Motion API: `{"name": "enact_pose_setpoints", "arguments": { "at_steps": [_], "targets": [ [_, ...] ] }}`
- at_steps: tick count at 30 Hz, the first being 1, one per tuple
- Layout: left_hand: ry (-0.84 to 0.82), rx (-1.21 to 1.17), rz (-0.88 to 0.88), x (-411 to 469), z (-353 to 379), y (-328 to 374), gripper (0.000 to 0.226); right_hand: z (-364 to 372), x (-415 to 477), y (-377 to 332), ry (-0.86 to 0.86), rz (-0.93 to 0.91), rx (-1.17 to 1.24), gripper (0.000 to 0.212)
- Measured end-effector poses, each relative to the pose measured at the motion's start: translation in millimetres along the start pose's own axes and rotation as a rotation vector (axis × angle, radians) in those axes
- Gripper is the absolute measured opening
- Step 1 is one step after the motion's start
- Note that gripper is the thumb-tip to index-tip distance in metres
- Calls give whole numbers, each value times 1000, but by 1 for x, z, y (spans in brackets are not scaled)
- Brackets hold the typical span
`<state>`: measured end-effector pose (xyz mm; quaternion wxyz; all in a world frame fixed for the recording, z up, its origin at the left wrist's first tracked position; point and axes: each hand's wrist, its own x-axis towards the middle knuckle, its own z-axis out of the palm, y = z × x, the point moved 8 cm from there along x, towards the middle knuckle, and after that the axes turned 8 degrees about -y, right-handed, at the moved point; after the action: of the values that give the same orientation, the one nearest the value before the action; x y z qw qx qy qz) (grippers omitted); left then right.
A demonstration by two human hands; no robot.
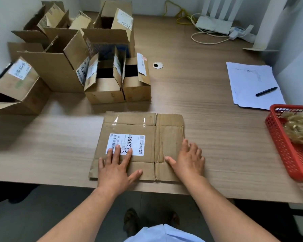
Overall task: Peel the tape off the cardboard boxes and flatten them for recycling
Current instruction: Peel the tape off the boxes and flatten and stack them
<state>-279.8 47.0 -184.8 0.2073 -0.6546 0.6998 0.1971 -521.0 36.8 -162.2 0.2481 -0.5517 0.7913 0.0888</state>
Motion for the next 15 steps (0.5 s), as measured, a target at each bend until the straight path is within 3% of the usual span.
{"name": "enact_pose_setpoints", "arguments": {
  "at_steps": [3,6,10,15],
  "targets": [
    [59,9,19,3,-8,-2,83,0,-3,13,-9,197,149,97],
    [151,-63,-8,10,-21,-21,75,0,0,17,-31,259,221,97],
    [116,-258,-197,17,-19,-57,93,5,-1,22,-26,333,285,103],
    [143,-302,-237,19,-30,-58,104,5,-1,23,12,376,327,105]
  ]
}}
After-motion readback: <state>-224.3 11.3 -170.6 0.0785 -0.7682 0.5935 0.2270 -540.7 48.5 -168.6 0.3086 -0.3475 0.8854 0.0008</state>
